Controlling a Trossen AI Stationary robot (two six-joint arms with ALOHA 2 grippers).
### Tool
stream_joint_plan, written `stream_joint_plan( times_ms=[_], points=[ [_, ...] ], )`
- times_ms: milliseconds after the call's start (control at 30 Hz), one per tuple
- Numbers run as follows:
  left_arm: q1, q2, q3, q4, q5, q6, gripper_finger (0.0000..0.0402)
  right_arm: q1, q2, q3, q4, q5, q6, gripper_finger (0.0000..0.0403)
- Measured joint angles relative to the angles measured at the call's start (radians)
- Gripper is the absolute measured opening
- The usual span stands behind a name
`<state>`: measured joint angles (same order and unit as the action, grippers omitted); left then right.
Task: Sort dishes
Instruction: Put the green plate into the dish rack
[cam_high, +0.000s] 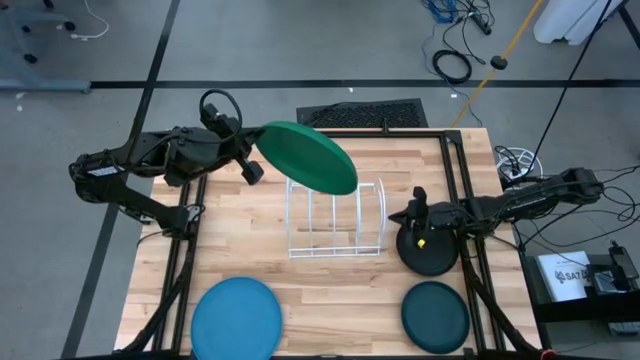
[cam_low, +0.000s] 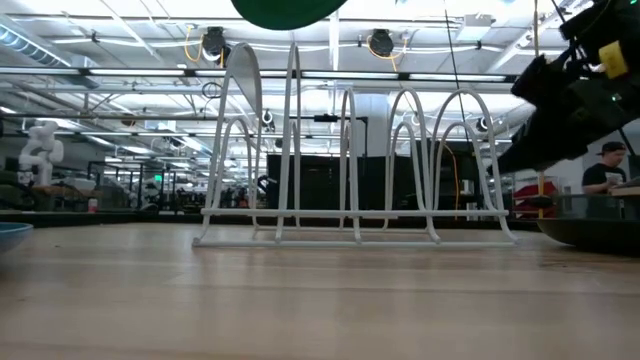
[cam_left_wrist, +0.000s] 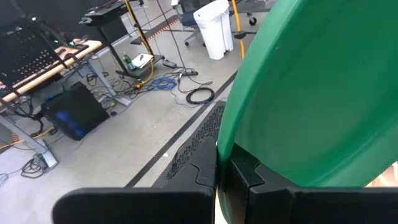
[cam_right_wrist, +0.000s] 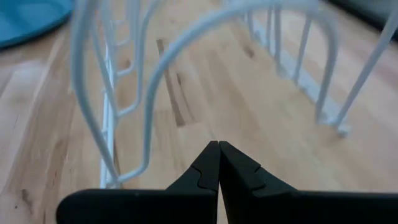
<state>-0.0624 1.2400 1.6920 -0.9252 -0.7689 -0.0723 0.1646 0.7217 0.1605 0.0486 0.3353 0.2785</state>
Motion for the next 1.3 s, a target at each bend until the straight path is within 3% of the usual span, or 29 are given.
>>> stream_joint_plan(
  times_ms=[100,267,400,667,1000,1133,1300],
  points=[
    [0.0,0.0,0.0,0.003,0.005,0.001,0.001,0.0,-0.057,0.058,-0.089,0.007,-0.067,0.0],
    [0.0,0.0,0.0,0.004,0.006,0.001,0.001,0.0,-0.131,0.254,-0.46,0.007,-0.111,0.0],
    [0.0,0.0,0.0,0.006,0.006,-0.001,0.001,0.0,-0.174,0.373,-0.502,-0.001,-0.191,0.0],
    [0.005,0.005,0.0,0.034,-0.02,0.001,0.001,0.0,-0.175,0.42,-0.197,0.012,-0.347,0.0],
    [0.005,0.031,0.0,0.034,-0.049,0.024,0.001,-0.008,-0.053,0.42,0.414,0.111,-0.689,0.0],
    [0.005,0.044,0.0,0.037,-0.062,0.045,0.001,-0.035,0.011,0.434,0.439,0.118,-0.675,0.0008],
    [0.005,0.054,0.0,0.047,-0.083,0.083,0.001,-0.054,0.128,0.537,0.349,0.142,-0.606,0.0073]
  ],
)
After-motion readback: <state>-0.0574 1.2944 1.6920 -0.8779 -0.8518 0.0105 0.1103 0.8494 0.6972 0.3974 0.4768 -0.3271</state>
